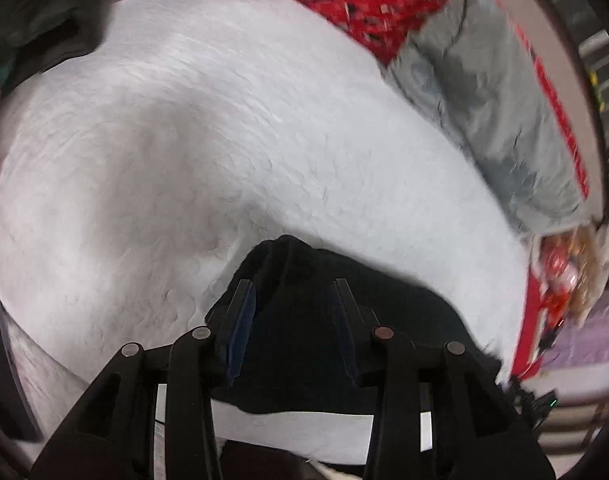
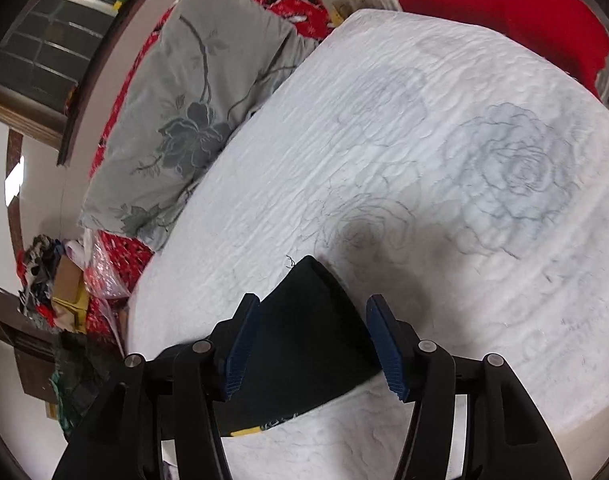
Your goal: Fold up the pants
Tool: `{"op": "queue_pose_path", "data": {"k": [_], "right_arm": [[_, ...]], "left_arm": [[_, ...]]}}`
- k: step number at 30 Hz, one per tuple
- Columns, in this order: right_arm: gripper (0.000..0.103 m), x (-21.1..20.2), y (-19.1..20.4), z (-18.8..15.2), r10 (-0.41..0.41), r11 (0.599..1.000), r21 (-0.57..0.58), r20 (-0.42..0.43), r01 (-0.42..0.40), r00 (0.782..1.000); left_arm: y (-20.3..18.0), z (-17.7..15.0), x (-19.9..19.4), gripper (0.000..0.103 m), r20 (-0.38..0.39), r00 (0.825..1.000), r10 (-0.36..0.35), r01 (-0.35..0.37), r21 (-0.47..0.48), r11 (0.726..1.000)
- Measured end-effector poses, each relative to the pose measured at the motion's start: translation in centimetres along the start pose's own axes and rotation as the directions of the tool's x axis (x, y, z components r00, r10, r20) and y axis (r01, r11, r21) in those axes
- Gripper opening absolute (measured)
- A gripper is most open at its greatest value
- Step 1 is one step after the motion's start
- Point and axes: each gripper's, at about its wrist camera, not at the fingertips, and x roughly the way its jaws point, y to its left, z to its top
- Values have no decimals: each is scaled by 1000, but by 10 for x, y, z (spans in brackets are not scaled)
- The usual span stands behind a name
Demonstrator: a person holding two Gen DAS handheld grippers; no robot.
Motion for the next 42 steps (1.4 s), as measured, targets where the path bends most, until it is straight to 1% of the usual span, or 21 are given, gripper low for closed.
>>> {"op": "queue_pose_path", "data": {"k": [4, 6, 11, 12, 13, 14, 15, 16, 18, 19, 20, 21, 24, 25, 28, 31, 33, 35, 36, 39, 42], "right_arm": [[59, 12, 4, 9, -27, 999, -24, -17, 27, 999], [60, 19, 6, 14, -35, 999, -38, -32, 34, 999], [62, 40, 14, 22, -53, 996, -80, -62, 48, 997], [61, 45, 16, 22, -53, 995, -93, -73, 46, 996], [59, 48, 18, 22, -50, 993, -108, -82, 41, 995], [47, 53, 23, 20, -59, 988, -146, -87, 46, 994], [22, 55, 27, 18, -80, 981, -184, -87, 63, 993], [15, 58, 31, 17, -111, 972, -215, -91, 89, 990], [12, 60, 38, 17, -151, 958, -257, -81, 126, 985], [12, 55, 40, 20, -135, 961, -252, -61, 116, 989], [7, 46, 42, 23, -98, 969, -232, -21, 91, 995], [3, 40, 41, 25, -71, 975, -212, 8, 71, 997], [3, 47, 32, 26, -120, 974, -194, -6, 117, 993], [3, 50, 28, 24, -132, 974, -187, -11, 127, 991], [8, 50, 21, 20, -117, 981, -158, -18, 112, 993], [11, 45, 18, 20, -81, 987, -141, -24, 77, 996], [27, 44, 16, 20, -44, 991, -127, -43, 39, 998], [38, 43, 15, 18, -44, 992, -117, -41, 39, 998], [38, 42, 14, 17, -39, 993, -114, -38, 34, 999], [39, 42, 13, 14, -34, 994, -104, -48, 28, 998], [41, 42, 15, 13, -44, 993, -116, -58, 37, 997]], "left_arm": [[-10, -2, 9, 37, -21, 1000, 8, -6, 65, 998], [-15, 0, 14, 43, -24, 999, 21, -19, 104, 994], [-17, 0, 23, 45, -29, 999, 38, -34, 122, 992], [-19, 0, 23, 45, -20, 999, 49, -46, 131, 990], [-21, 0, 24, 31, 1, 997, 76, -76, 140, 987], [-24, -2, 24, 19, 20, 992, 125, -126, 153, 980], [-27, -1, 26, 16, 22, 989, 149, -151, 162, 975], [-28, 0, 26, 11, 26, 989, 147, -149, 157, 976], [-30, 5, 12, 4, 89, 988, 125, -136, 133, 982], [-33, 8, 8, 4, 141, 978, 152, -172, 146, 974], [-35, 10, 11, 4, 163, 966, 199, -225, 159, 961], [-33, 12, 21, 4, 140, 960, 244, -266, 167, 949], [-16, 14, 32, 4, 93, 960, 264, -274, 130, 953], [-10, 14, 30, 4, 91, 966, 240, -249, 104, 963], [13, 16, 17, 4, 59, 994, 93, -94, 9, 996], [22, 16, 14, 4, 16, 1000, -9, 9, -21, 1000], [15, 12, 18, 7, -23, 999, -41, 41, 5, 999], [3, 10, 21, 19, -39, 999, -17, 19, 50, 999], [-2, 9, 22, 22, -41, 999, 10, -7, 76, 997], [-10, 7, 26, 23, -40, 998, 55, -50, 116, 992], [-11, 3, 27, 23, -57, 997, 60, -52, 133, 990]]}}
